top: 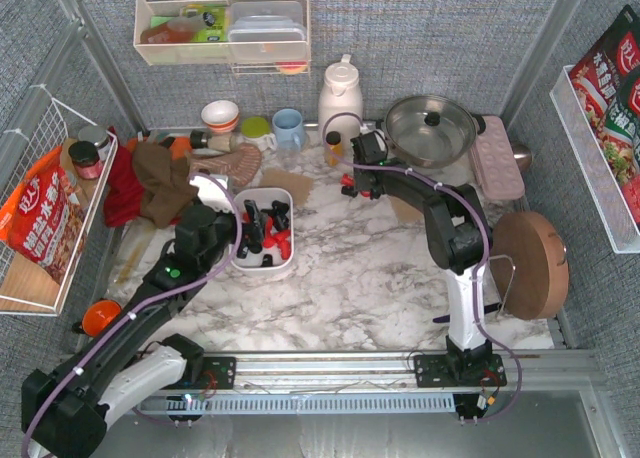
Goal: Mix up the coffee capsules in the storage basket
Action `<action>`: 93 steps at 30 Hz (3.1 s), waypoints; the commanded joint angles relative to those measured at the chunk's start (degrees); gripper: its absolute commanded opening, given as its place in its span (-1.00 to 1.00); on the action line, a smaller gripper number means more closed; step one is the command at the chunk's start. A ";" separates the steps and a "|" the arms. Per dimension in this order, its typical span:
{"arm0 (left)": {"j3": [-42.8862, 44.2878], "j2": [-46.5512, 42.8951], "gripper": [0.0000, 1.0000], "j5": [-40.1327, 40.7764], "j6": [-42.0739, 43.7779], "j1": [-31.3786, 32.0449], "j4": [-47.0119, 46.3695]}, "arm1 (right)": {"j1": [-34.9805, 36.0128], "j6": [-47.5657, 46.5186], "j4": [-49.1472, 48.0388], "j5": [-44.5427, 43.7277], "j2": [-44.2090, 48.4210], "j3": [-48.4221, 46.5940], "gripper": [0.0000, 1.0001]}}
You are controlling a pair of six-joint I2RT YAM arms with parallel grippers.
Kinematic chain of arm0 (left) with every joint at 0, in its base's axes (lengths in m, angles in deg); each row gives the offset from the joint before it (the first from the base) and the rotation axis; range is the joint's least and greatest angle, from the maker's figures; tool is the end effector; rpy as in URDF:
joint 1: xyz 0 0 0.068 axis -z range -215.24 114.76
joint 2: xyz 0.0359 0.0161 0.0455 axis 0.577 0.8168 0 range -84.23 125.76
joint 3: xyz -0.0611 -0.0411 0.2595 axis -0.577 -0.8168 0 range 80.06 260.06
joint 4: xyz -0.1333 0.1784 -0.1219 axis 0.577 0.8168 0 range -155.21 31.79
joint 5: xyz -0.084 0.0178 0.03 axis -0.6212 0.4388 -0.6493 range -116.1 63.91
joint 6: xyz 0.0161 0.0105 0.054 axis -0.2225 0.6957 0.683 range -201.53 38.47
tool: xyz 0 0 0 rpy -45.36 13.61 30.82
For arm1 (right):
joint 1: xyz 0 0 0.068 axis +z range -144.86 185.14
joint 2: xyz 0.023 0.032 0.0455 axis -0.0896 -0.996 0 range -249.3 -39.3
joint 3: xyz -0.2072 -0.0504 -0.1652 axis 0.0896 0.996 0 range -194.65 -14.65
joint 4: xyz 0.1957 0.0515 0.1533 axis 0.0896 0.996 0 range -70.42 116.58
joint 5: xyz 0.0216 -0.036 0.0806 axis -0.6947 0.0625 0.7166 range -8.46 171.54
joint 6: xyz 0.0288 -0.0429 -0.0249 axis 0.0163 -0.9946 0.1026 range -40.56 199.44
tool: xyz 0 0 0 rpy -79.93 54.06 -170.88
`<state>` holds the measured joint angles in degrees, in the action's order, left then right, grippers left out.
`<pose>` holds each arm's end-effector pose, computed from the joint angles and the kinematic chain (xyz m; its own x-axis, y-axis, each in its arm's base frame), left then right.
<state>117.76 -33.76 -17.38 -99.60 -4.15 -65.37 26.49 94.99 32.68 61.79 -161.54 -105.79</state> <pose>0.1828 -0.1031 0.2959 -0.2969 -0.1789 -0.9380 0.3067 0.9124 -0.2711 0.4459 0.1596 0.1849 -0.6569 0.0142 -0.7538 0.0615 0.9975 -0.0347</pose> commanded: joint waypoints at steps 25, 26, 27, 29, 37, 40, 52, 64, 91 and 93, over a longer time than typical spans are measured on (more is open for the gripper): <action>-0.43 3.18 0.99 -4.93 2.35 -0.02 -3.24 | -0.30 1.90 2.57 10.23 11.19 6.13 -0.51; -0.79 3.13 0.98 -6.07 3.24 -0.06 -4.01 | -0.15 2.07 2.48 11.03 13.33 7.66 -0.51; -1.16 2.97 0.98 -7.19 3.86 -0.07 -4.93 | 0.02 2.25 2.27 11.90 15.49 9.25 -0.51; -2.64 2.13 0.98 -10.17 5.18 0.01 -8.26 | 0.47 2.84 1.59 14.07 20.60 12.92 -0.51; -8.11 0.56 0.99 -11.21 10.25 6.96 -26.80 | 5.86 2.47 0.23 18.92 41.83 24.87 -0.51; -7.69 7.44 0.99 -8.77 15.01 14.12 -31.94 | 7.83 2.21 0.73 19.72 47.93 27.10 -0.51; -8.74 28.53 0.99 -20.57 26.70 22.72 -59.58 | 14.53 7.57 0.22 23.55 67.05 39.54 -0.51; -6.76 37.24 0.92 -22.43 29.05 27.82 -70.63 | 15.83 8.75 0.24 24.75 72.31 44.07 -0.51; -9.79 37.98 -0.29 -18.45 25.18 28.23 -75.32 | 15.80 10.29 0.01 23.28 69.78 43.35 0.10; -11.09 37.16 -0.31 -15.62 24.67 28.26 -75.29 | 15.80 10.24 -0.10 21.13 69.55 43.03 0.19</action>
<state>108.27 4.65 -38.30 -73.72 24.03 -137.76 42.22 104.74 34.30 86.19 -91.66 -61.90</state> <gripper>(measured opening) 0.473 0.569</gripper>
